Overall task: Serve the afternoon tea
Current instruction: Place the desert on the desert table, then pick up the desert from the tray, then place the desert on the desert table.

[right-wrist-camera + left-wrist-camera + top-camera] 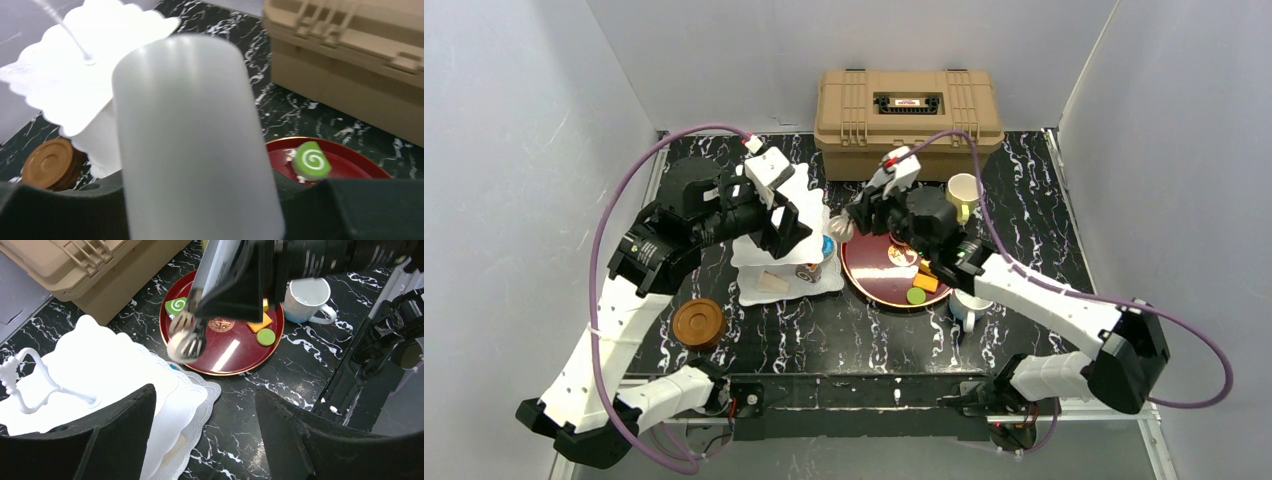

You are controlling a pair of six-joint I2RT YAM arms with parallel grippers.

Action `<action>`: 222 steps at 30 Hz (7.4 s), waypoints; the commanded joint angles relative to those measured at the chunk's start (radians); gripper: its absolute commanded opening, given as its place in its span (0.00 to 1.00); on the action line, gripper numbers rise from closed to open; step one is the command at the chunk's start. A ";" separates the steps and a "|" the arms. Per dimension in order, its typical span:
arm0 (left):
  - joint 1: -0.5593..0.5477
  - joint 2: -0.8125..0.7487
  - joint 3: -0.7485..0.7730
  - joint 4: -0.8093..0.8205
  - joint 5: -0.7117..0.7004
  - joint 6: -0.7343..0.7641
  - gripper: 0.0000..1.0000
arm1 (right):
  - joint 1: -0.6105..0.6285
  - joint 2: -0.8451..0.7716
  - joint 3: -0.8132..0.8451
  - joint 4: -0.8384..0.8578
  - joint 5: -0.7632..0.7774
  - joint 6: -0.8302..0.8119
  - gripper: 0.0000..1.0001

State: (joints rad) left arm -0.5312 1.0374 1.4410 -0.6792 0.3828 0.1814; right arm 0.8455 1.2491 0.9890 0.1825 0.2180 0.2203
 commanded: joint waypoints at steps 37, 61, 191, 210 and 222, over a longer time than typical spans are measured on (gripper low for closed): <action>0.000 -0.086 -0.020 0.004 -0.061 -0.010 0.71 | 0.366 0.063 0.098 0.163 0.359 -0.018 0.29; 0.000 -0.081 0.015 -0.010 -0.040 -0.008 0.72 | 0.397 0.131 0.011 0.403 0.401 -0.028 0.53; 0.000 -0.052 0.077 -0.054 -0.072 0.028 0.98 | -0.221 -0.120 -0.034 -0.045 0.086 -0.088 0.22; 0.001 -0.082 0.052 -0.052 -0.107 0.059 0.98 | 0.053 0.242 0.277 0.200 0.046 0.072 0.21; 0.000 -0.092 0.053 -0.069 -0.105 0.058 0.98 | 0.067 0.303 0.284 0.258 0.052 0.129 0.22</action>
State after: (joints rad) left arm -0.5312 0.9581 1.4963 -0.7353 0.2768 0.2359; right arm 0.9077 1.5398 1.2167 0.3336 0.2592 0.3180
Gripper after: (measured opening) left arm 0.981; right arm 0.415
